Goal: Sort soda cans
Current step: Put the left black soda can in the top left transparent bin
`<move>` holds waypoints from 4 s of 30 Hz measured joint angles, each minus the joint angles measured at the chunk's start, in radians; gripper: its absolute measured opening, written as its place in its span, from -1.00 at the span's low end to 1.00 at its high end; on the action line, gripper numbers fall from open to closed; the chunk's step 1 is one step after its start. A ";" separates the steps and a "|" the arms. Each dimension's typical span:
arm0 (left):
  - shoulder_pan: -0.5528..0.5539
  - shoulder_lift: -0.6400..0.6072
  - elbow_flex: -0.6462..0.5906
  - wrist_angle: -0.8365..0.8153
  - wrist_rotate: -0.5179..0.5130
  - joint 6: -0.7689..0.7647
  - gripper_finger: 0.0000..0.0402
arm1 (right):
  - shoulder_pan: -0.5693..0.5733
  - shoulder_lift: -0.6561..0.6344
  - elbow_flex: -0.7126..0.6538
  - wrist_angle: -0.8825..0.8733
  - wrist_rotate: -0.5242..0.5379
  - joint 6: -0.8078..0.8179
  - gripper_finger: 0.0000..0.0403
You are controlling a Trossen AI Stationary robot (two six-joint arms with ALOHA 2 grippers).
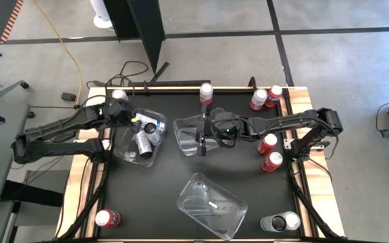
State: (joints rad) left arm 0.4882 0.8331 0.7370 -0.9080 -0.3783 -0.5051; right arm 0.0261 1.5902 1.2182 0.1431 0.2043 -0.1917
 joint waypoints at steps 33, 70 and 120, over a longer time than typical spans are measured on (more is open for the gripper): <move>0.098 0.070 -0.002 0.248 0.275 0.123 -1.00 | -0.002 -0.001 0.000 -0.019 0.001 0.000 -0.44; 0.034 0.070 -0.002 0.415 0.429 0.101 -1.00 | -0.002 0.000 0.000 -0.039 0.002 0.000 -0.44; -0.077 0.284 0.004 0.630 0.462 0.048 -1.00 | 0.000 0.000 0.000 -0.058 0.002 0.000 -0.44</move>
State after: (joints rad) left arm 0.4114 1.1172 0.7406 -0.2782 0.0839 -0.4572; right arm 0.0261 1.5898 1.2182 0.0849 0.2062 -0.1917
